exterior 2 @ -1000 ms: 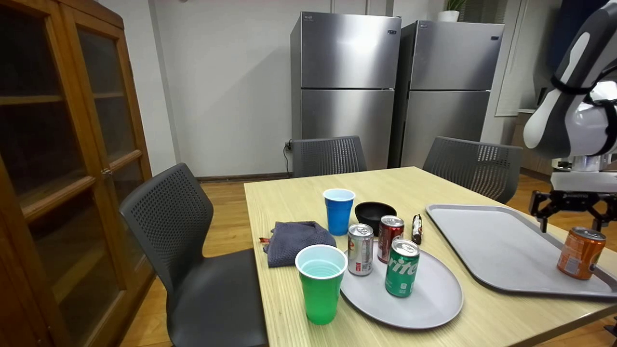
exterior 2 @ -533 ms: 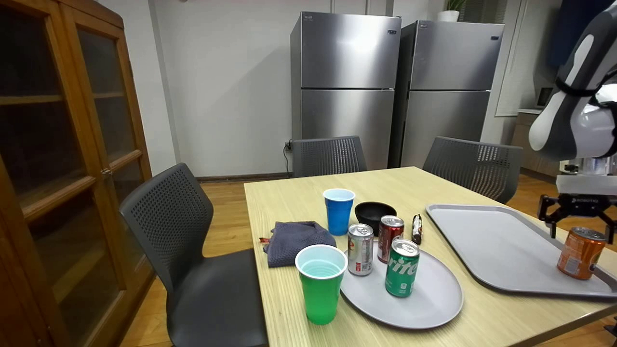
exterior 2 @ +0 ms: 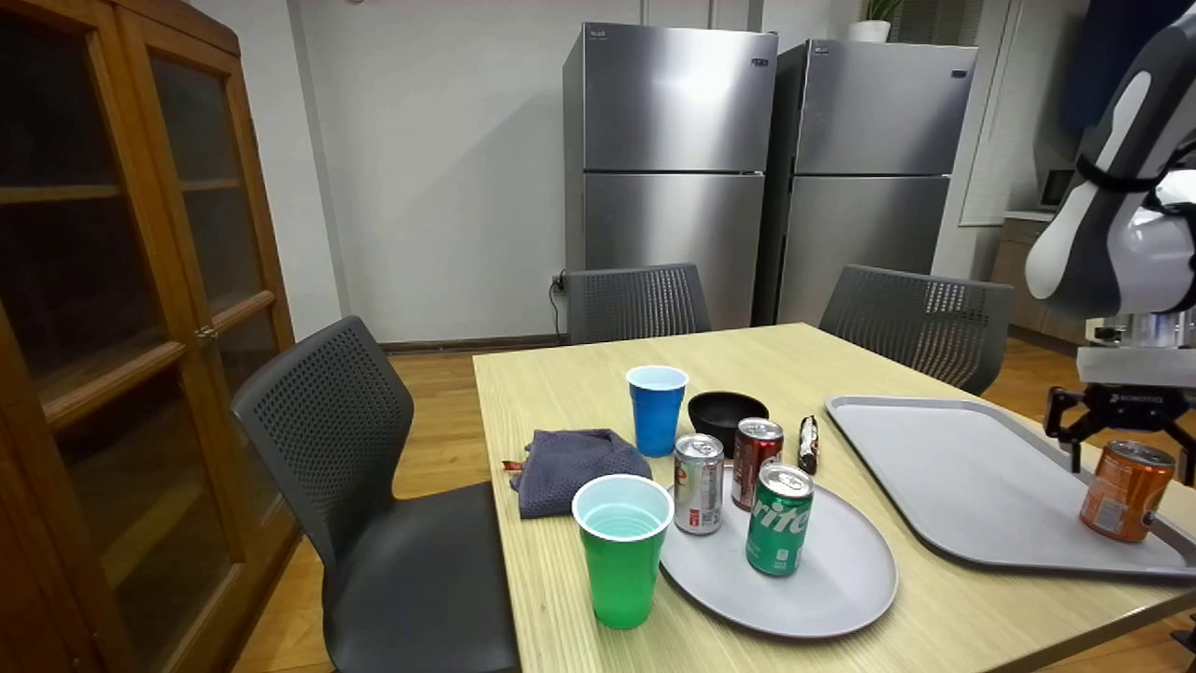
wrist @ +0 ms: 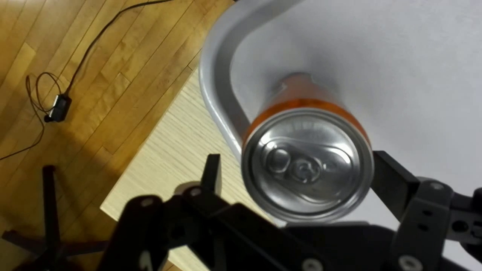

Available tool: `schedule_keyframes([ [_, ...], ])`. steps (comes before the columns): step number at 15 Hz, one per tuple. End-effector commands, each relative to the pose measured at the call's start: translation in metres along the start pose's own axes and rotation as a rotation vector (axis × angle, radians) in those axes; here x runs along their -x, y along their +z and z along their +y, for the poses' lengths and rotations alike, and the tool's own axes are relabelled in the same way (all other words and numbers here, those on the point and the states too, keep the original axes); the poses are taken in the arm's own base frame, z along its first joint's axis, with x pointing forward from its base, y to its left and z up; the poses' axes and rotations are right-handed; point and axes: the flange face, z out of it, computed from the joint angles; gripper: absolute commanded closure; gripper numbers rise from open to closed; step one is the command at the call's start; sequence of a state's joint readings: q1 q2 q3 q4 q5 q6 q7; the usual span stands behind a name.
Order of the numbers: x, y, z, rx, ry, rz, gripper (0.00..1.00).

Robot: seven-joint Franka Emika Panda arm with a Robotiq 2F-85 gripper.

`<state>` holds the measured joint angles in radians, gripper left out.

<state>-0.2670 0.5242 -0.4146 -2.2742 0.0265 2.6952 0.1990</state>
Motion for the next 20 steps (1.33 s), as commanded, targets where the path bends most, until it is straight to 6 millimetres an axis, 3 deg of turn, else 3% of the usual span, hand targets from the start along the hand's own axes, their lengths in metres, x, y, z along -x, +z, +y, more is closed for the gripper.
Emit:
schedule_keyframes([
  [1,0.013,-0.006,-0.006,-0.002,0.024,-0.016,0.00],
  [7,0.021,-0.005,-0.011,-0.003,0.048,-0.019,0.00],
  [8,0.022,-0.005,-0.011,-0.004,0.050,-0.019,0.25],
  [10,0.022,-0.006,-0.011,-0.003,0.054,-0.018,0.32],
  [13,0.021,-0.009,-0.009,-0.006,0.057,-0.014,0.57],
  [16,0.021,-0.019,-0.013,-0.022,0.040,0.007,0.59],
  [20,0.021,-0.045,-0.037,-0.068,-0.017,0.065,0.59],
])
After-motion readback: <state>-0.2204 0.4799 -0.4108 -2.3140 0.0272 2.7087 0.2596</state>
